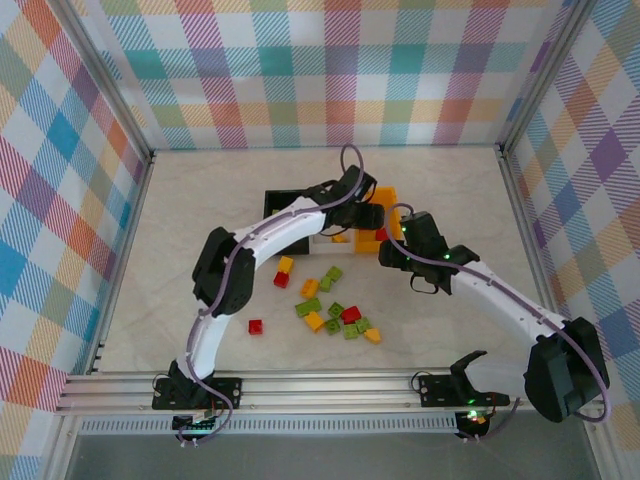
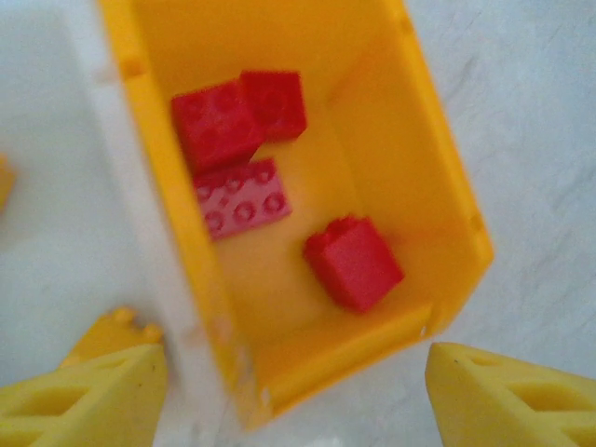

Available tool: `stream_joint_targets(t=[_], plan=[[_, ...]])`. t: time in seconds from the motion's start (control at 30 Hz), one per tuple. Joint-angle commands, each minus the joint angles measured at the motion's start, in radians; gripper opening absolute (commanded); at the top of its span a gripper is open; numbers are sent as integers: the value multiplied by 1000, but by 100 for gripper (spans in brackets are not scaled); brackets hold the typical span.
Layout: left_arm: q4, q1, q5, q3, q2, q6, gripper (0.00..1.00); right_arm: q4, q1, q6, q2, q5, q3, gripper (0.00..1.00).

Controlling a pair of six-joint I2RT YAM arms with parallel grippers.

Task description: Sort the legos into containers by color

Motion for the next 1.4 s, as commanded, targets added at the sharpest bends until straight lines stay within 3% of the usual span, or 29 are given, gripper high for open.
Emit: stream_joint_targets(t=[0.0,0.27,0.63,0.9,1.1,1.37], plan=[[53,8,-33,-136,-194,-19,81,3,22,-17,-4,-46,-11,67],[125,7,-48,-642,-644,-107,100,3,143,-10,58,-137,-36,68],[30,9,-99,-1000,-1072,-208,100,-112,335,75,67,-161,-108,68],[40,9,-105,-1060,-1136,-233,100,-249,377,129,-27,-160,-185,65],[51,12,-122,-1076,-1130,-243,100,-181,415,132,-9,-216,-197,64],[40,17,-126,-1083,-1130,-246,100,-150,440,134,67,-194,-197,61]])
